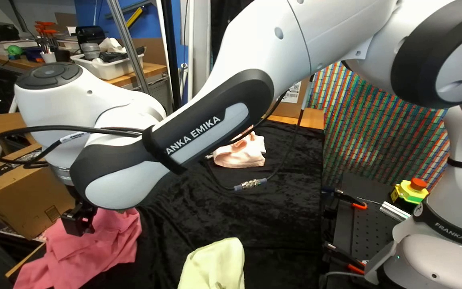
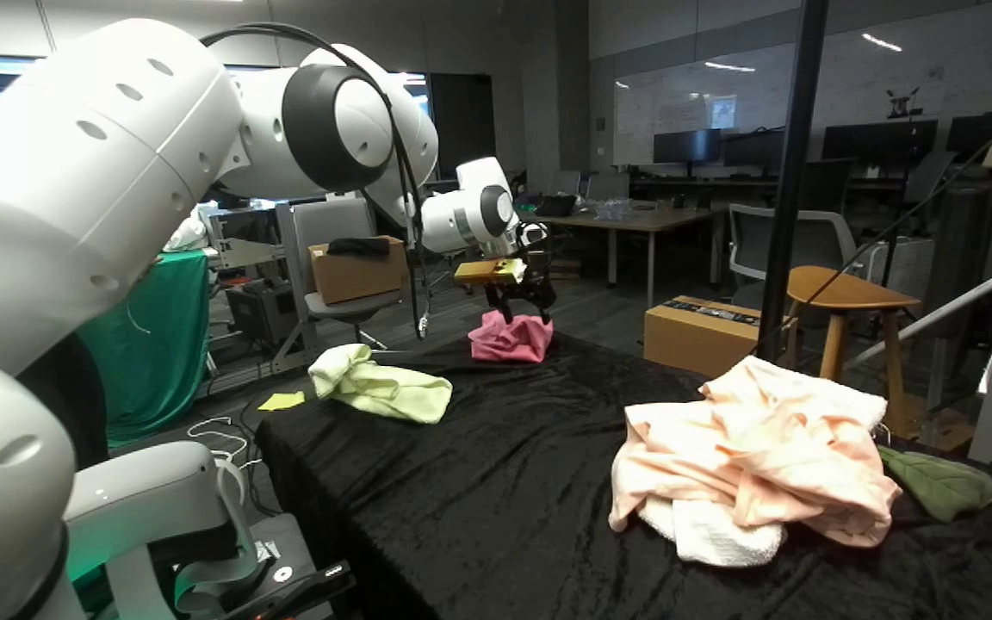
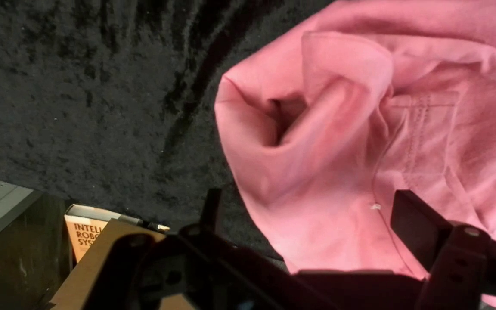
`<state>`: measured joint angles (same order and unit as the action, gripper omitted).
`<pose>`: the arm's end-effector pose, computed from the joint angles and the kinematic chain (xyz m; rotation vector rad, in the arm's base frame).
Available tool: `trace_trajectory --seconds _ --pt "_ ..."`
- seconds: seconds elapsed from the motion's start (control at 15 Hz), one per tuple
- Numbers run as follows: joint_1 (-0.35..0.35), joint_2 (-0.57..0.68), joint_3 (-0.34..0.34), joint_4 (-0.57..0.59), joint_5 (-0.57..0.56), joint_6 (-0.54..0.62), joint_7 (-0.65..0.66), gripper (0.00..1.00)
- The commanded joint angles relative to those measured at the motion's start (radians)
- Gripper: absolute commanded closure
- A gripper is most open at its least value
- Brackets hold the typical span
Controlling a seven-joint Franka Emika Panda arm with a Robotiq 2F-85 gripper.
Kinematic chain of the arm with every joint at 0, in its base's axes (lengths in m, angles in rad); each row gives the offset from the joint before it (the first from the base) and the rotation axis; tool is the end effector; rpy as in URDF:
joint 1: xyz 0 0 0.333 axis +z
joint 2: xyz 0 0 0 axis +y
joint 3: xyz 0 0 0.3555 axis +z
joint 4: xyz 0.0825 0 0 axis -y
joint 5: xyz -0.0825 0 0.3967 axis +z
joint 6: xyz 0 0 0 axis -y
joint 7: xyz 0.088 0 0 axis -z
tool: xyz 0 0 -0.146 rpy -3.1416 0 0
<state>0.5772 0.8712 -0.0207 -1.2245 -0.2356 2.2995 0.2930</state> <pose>0.7053 0.4305 0.2477 2.9465 0.6156 0.4083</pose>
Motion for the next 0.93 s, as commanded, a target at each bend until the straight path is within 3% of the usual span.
trace_trajectory --seconds 0.0,0.6,0.67,0.73,0.87 --pt "-0.02 0.013 0.033 0.025 0.047 -0.022 -0.017 0.0" --pt "-0.047 0.023 0.083 0.027 0.093 -0.037 -0.03 0.0" --pt "-0.051 0.023 0.089 0.027 0.096 -0.038 -0.034 0.25" --pt "-0.055 0.023 0.094 0.027 0.097 -0.038 -0.035 0.27" --pt "-0.063 0.023 0.103 0.026 0.098 -0.038 -0.036 0.42"
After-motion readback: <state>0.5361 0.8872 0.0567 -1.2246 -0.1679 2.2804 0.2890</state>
